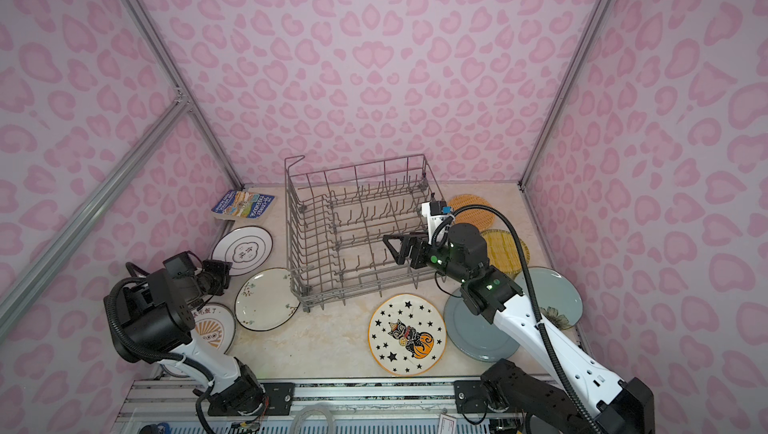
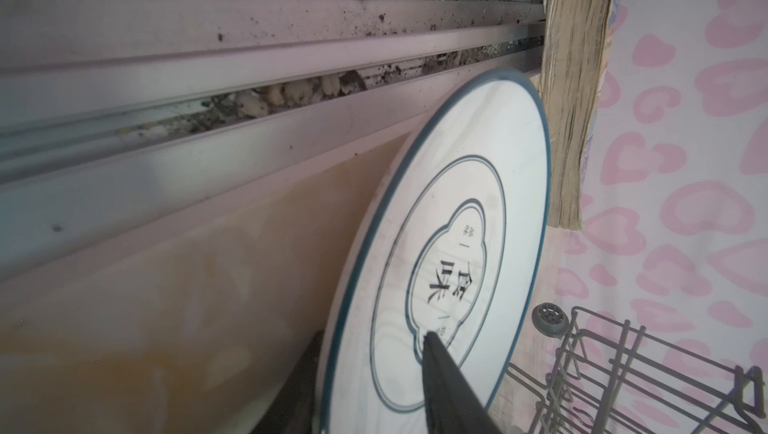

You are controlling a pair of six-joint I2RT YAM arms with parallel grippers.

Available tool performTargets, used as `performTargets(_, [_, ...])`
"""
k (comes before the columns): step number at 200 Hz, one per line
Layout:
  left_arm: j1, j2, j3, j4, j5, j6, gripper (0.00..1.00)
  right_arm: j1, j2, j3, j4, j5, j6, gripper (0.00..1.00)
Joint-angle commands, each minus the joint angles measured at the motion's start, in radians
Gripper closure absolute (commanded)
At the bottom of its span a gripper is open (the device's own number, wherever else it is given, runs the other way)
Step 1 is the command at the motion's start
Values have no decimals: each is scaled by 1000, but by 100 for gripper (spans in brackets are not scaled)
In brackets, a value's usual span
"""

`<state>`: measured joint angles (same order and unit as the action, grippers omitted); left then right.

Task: Load the plates into the dish rack

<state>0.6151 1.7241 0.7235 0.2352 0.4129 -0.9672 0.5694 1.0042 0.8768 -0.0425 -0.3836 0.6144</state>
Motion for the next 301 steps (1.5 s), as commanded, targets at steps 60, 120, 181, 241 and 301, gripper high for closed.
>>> performTargets(60, [-3,-47,-45,35,27,-92,85,0,-63,-49,-37,53,5,1])
performTargets(120, [-9,-197,-87,15,70,-117,96,0,-116,-49,-78,79,9,1])
performTargets(181, [-18,-463,-110,-167,70,-99,96,0,-162,-58,-109,119,6,1])
performTargets(241, [-17,-762,42,-470,-17,-22,96,-5,-142,15,-176,140,-24,1])
performTargets(301, [-65,-777,389,-564,67,-31,96,-16,-127,89,-231,206,-59,1])
